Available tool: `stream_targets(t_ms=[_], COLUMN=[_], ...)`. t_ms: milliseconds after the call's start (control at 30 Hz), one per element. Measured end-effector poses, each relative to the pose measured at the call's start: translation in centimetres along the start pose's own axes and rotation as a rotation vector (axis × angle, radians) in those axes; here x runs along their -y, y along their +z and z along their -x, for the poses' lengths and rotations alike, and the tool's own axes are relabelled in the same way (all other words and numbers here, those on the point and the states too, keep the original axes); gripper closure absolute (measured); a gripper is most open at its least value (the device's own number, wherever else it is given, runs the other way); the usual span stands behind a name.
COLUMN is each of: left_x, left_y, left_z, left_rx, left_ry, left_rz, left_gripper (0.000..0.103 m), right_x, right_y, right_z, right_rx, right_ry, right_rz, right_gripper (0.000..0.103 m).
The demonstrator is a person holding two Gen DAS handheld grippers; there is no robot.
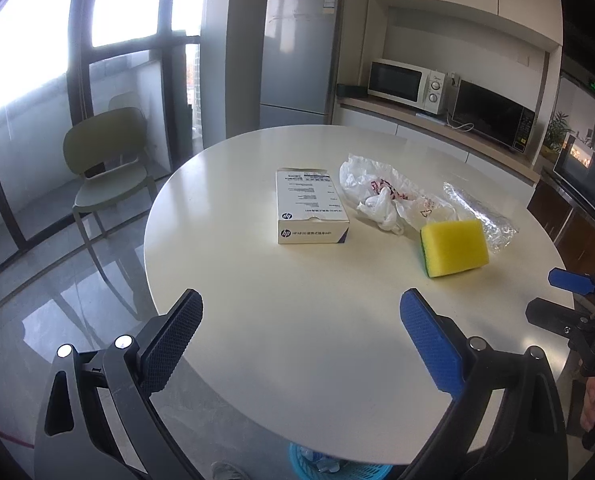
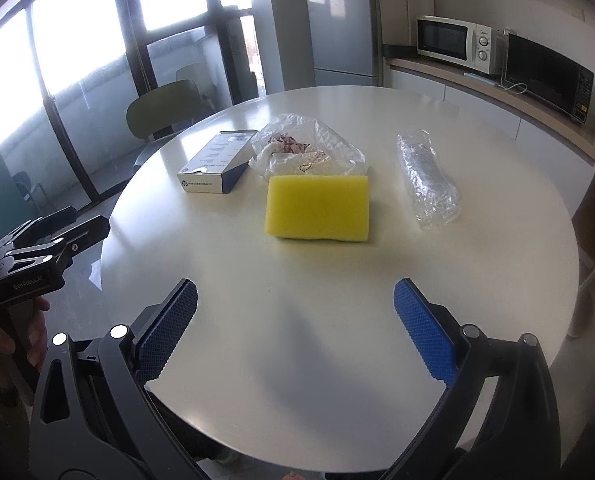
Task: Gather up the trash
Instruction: 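Grasp the HP printer box with the left tool while the right tool grasps the yellow sponge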
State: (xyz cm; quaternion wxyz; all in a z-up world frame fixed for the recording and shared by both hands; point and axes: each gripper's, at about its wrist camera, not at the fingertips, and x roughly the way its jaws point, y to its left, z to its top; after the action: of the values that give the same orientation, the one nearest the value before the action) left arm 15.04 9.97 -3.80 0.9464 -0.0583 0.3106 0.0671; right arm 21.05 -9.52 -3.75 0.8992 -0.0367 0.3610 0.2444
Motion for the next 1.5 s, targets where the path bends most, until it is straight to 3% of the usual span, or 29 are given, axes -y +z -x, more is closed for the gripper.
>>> stream_targets(t_ms=[567,1000,1133,1233,1300,1500], left_x=[0.9,1.2,1.3,0.9,0.8,0.1], left_y=[7.0,8.2,7.8,7.7,7.6,7.1], left_z=[-8.6,-15.3,-16.0,-16.0,-16.0,-14.7], left_rx=[-0.132,-0.278,-0.291,-0.291,-0.296,-0.280], left_ry=[0.020,0.033,0.031,0.025,0.024,0.017], left_rz=[-0.050,-0.122,-0.135,-0.121,-0.117,-0.091], left_gripper=[0.006,0.006,0.006,0.010,0.025,0.027], right_x=[0.8,0.9,0.5,0.5,0.5,0.3], right_y=[5.9,6.4,6.3,6.1,6.0,5.5], right_z=[-9.2,-12.6,-12.8,-12.6,-12.5,-11.4], right_rx=[-0.146,-0.214,-0.217,-0.212,-0.210,-0.195], right_ry=[-0.090,-0.125,-0.137,-0.137,-0.138,-0.136], right_rz=[-0.013,-0.006,0.013,0.010,0.013,0.024], right_gripper=[0.009,0.009,0.015,0.017,0.019,0.022])
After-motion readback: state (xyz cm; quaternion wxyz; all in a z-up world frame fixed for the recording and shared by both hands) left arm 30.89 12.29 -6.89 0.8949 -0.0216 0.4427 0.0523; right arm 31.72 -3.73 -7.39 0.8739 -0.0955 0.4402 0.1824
